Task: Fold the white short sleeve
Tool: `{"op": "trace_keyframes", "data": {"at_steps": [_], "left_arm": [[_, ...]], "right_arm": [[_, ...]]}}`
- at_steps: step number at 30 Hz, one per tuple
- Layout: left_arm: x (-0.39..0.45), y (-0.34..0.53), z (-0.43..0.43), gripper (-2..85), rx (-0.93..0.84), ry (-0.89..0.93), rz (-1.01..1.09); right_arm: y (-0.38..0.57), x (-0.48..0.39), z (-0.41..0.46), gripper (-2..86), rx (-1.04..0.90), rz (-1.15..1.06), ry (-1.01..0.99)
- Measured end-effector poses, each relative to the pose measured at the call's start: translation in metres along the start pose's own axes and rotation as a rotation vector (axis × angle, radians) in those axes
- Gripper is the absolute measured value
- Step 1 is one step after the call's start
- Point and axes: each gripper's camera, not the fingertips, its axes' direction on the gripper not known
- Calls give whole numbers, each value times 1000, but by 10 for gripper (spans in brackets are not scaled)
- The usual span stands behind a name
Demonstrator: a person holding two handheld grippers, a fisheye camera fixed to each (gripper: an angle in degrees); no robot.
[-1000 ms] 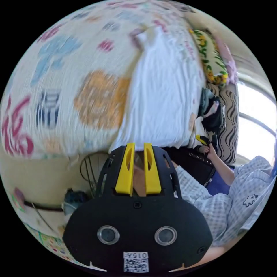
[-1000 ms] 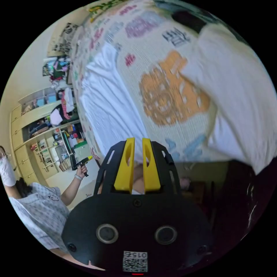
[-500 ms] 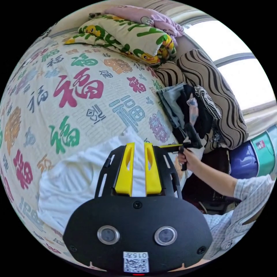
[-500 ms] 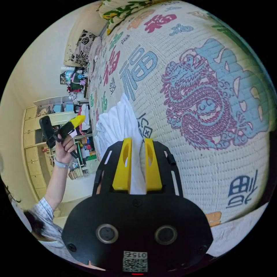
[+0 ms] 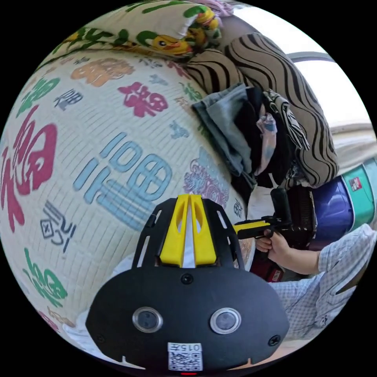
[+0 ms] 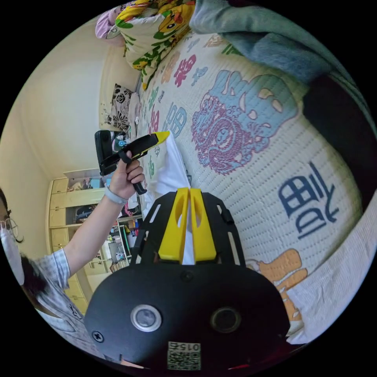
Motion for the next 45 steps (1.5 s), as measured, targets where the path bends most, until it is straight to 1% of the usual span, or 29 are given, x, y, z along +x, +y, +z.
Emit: {"op": "trace_keyframes", "data": {"at_steps": [2,4,6,8,10,11,13,14,15,16,17,19,20,22,23,24,25,27,29,31,33,35,36,37,38,40,42,44,45], "left_arm": [[9,-9,12,8,-40,-20,60],[14,-13,29,35,-85,-111,94],[16,-12,32,51,-65,-148,102],[16,-6,22,55,28,-118,94],[14,18,-5,55,191,-29,45],[13,28,-13,54,232,-4,30],[5,82,-41,53,365,81,-63],[3,100,-48,53,394,94,-90],[-2,139,-60,54,443,97,-150],[-8,183,-71,54,475,58,-233],[-11,207,-77,54,489,25,-278],[-24,309,-101,56,543,-147,-516],[-28,336,-106,57,558,-186,-588],[-46,441,-123,66,610,-338,-873],[-51,464,-126,69,612,-370,-935],[-63,505,-129,75,611,-406,-1049],[-76,539,-129,79,627,-396,-1125],[-95,576,-126,82,682,-352,-1159],[-114,596,-117,88,710,-307,-1152],[-141,608,-99,100,727,-203,-1114],[-159,612,-84,100,702,-174,-1093],[-172,618,-71,83,676,-188,-1073],[-176,625,-67,69,673,-208,-1080],[-179,635,-63,57,687,-201,-1065],[-180,640,-61,45,705,-187,-1054],[-189,659,-51,11,745,-82,-1001],[-195,671,-46,0,761,-57,-983],[-200,681,-45,-4,791,-35,-954],[-203,687,-45,-6,810,-25,-939]], "right_arm": [[10,-7,-4,-3,31,28,17],[15,-11,-1,-4,22,56,44],[20,-14,0,-4,33,90,48],[26,-24,-3,-5,45,107,62],[30,-36,-5,-5,47,94,79],[32,-45,-4,-5,38,78,88],[37,-62,-1,-4,16,51,92],[40,-75,2,-4,-4,23,90],[42,-83,5,-4,-16,7,90],[45,-100,11,-4,-46,-31,89],[49,-118,18,-3,-74,-73,90],[55,-148,33,-1,-129,-149,85],[59,-169,45,0,-180,-205,81],[68,-201,66,4,-249,-290,90],[75,-223,82,8,-289,-344,98],[78,-234,91,10,-307,-368,97],[85,-255,109,18,-346,-409,83],[95,-287,141,38,-411,-460,48],[104,-331,191,59,-495,-518,29],[110,-364,234,69,-559,-567,75],[116,-398,275,74,-610,-626,116],[123,-442,328,78,-659,-711,198],[125,-453,340,80,-670,-733,221],[130,-472,365,83,-691,-777,285],[135,-488,389,85,-707,-818,358],[142,-504,423,80,-741,-835,456],[149,-512,455,53,-808,-826,529],[161,-513,489,7,-914,-815,696],[164,-513,495,4,-936,-818,730]]}}
